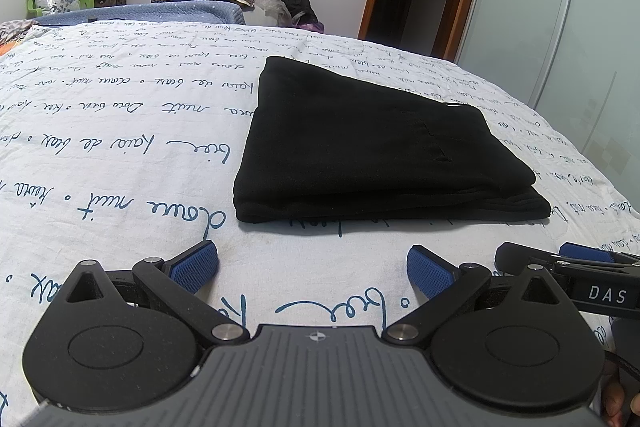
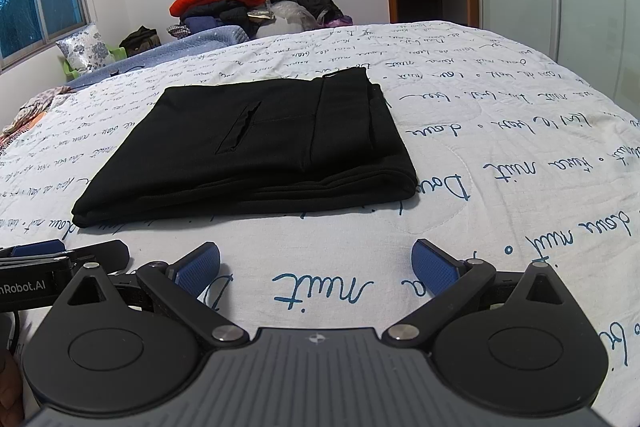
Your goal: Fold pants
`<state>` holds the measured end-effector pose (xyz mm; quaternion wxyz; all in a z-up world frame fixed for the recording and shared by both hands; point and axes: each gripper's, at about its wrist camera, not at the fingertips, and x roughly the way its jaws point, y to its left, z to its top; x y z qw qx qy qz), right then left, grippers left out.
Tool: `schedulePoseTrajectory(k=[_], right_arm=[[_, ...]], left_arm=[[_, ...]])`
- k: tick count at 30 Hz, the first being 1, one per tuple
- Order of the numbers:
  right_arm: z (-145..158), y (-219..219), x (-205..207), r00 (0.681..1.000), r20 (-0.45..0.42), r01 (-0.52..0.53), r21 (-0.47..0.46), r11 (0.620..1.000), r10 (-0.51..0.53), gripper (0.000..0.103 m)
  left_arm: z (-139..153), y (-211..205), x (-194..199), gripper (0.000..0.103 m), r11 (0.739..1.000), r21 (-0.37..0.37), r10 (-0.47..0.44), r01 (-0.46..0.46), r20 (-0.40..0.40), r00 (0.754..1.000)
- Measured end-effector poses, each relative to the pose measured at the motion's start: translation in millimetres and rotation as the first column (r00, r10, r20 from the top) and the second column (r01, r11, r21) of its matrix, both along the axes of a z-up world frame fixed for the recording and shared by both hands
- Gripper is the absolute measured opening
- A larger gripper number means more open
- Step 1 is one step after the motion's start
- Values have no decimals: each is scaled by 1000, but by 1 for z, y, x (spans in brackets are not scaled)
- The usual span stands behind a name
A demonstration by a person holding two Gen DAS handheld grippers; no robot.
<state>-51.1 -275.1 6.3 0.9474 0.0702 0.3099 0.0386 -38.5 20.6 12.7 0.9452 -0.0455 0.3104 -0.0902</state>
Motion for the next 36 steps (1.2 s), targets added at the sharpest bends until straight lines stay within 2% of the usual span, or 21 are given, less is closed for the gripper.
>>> schedulePoseTrajectory(k=[20,30,36], right_arm=[[0,-1,0,1000,0,0,1,1000,0,103],[-1,0,0,1000,0,0,1,1000,0,103],[-1,0,0,1000,0,0,1,1000,0,103]], left_arm=[[2,-1,1,102,1000,0,3,-3,12,1000],[3,-7,1,102,999,40,-1,1,14,1000],[3,-1,2,100,1000,5,11,-11,29,1000]])
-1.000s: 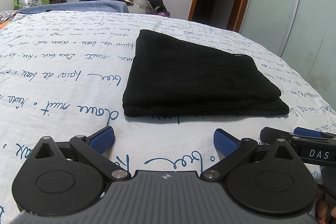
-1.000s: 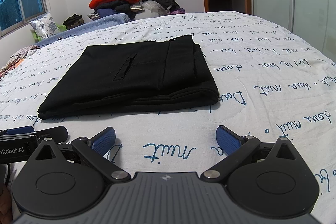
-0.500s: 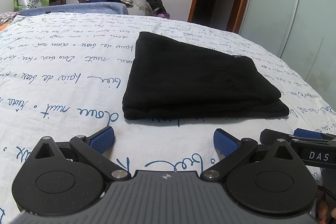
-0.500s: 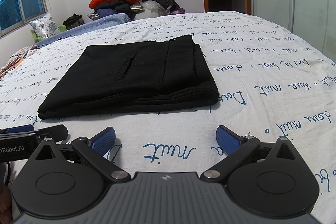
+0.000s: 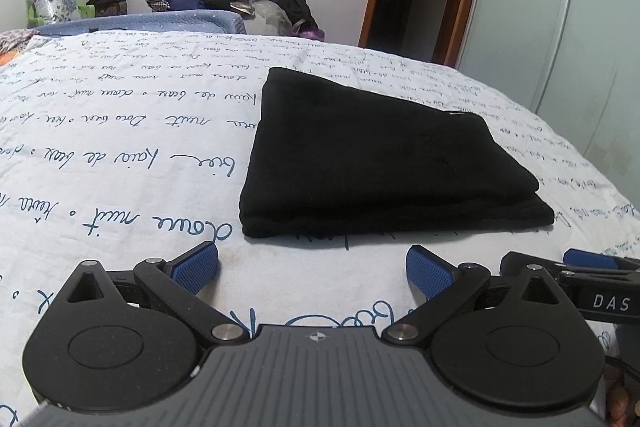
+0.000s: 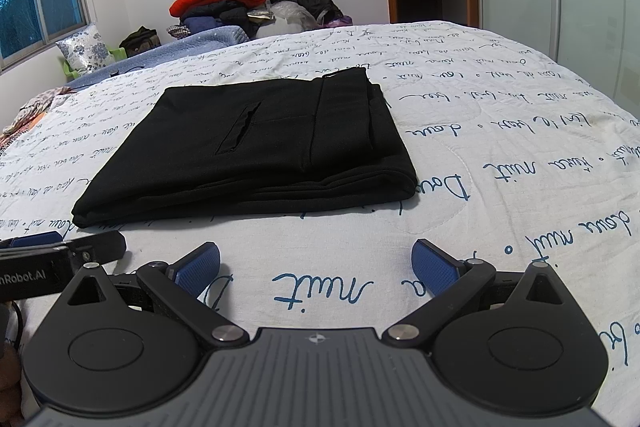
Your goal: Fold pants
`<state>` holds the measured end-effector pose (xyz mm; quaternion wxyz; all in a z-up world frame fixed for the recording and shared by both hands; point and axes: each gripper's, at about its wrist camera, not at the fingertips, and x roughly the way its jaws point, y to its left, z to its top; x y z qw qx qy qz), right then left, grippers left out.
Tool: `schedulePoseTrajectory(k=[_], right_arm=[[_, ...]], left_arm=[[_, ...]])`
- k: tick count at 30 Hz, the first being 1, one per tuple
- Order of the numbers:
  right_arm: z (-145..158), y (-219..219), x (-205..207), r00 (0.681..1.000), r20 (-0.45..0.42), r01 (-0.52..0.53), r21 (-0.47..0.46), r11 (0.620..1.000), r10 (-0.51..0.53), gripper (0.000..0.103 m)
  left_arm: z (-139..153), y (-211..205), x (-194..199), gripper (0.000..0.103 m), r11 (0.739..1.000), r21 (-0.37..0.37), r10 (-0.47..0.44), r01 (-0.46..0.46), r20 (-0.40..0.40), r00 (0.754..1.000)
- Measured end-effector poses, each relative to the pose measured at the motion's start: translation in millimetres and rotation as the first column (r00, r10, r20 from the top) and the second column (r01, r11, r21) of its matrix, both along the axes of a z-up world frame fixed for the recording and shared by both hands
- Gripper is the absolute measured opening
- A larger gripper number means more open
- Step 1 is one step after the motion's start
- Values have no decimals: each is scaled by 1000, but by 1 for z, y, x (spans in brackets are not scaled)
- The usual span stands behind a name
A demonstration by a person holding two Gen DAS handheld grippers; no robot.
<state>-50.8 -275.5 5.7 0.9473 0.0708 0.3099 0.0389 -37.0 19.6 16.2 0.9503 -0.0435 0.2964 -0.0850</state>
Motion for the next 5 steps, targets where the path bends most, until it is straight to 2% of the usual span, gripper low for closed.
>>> schedulePoseTrajectory(k=[5], right_arm=[[0,0,0,1000,1,0,1,1000,0,103]], left_arm=[[-1,-7,4,102,999,38,2,-1,-35,999]])
